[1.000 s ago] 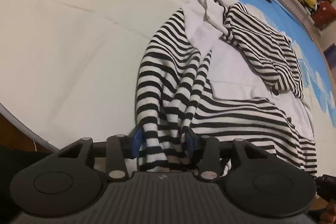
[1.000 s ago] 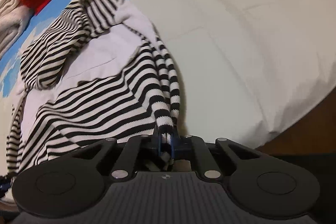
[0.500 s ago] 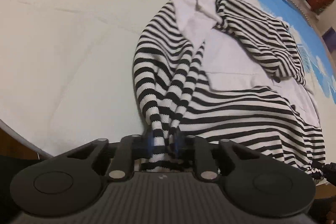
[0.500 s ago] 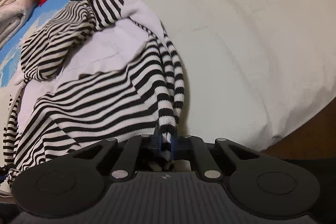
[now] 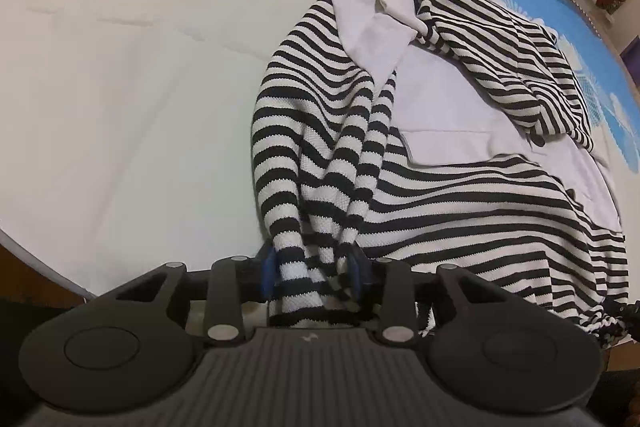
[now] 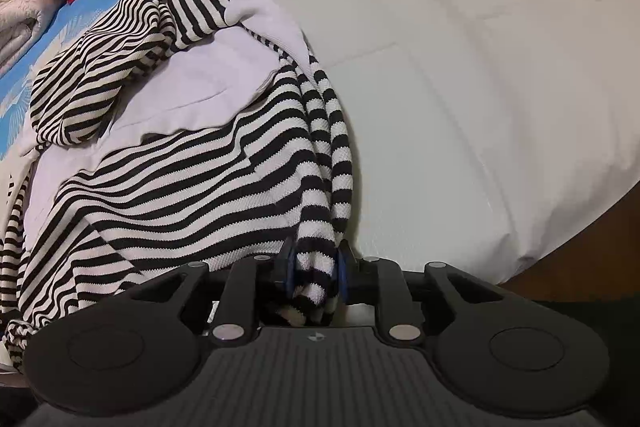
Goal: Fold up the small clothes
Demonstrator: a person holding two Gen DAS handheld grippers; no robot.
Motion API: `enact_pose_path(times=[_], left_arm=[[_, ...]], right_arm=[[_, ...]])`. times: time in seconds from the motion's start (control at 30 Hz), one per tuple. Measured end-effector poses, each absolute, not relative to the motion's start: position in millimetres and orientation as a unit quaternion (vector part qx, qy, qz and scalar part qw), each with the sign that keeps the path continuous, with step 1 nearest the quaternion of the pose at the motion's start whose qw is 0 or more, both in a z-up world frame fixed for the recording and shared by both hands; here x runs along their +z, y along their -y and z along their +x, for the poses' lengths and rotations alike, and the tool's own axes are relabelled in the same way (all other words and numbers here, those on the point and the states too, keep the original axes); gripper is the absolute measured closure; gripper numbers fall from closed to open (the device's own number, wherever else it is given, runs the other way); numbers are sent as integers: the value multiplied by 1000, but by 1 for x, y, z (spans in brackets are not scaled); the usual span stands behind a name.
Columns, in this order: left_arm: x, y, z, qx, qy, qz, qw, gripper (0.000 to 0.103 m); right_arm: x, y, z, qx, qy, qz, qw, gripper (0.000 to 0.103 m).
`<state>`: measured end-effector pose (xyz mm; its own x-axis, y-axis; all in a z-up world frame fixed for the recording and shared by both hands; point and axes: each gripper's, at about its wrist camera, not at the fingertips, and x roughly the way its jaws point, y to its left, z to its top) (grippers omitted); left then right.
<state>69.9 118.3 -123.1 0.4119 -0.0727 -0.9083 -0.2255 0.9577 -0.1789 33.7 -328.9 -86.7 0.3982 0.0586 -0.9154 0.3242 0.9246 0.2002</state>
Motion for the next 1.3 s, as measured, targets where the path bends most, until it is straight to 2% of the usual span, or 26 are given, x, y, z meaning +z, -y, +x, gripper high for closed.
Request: enact_pose_path(times=[0.2,0.27,0.3,0.47,0.53,0.8,0.93,1.1,1.13,1.3], left_arm=[[-123,-116,71,44,-539,-131,831,67],[-123,-116,70,38,-538,-131,832,75],[-122,-116,70,36,-537,-131,832,76],[-122,-115,70,33,-539,-126,832,75],[-123,-115,70,32,-539,-123,833,75],[-123,-114,71,31,-539,-119,833,73],[-122,-114,70,32,-537,-120,834,75],[-122,-114,71,30,-538,-118,834,74],[-122,-114,71,30,-538,-118,834,74],[-123,-113,71,27,-537,-110,836,75]], right_arm=[[-88,325,35,-78,-542,167,820,84],[-87,324,35,-74,-540,166,822,93],[-87,323,35,-73,-538,164,824,94],[-86,324,35,-75,-536,168,824,94],[-87,324,36,-75,-538,171,822,89],[-87,321,36,-73,-539,159,824,89],[-87,321,35,-72,-536,156,826,94],[-87,320,35,-72,-537,154,826,93],[-88,321,35,-71,-538,156,825,90],[-88,319,36,-69,-538,145,827,92]])
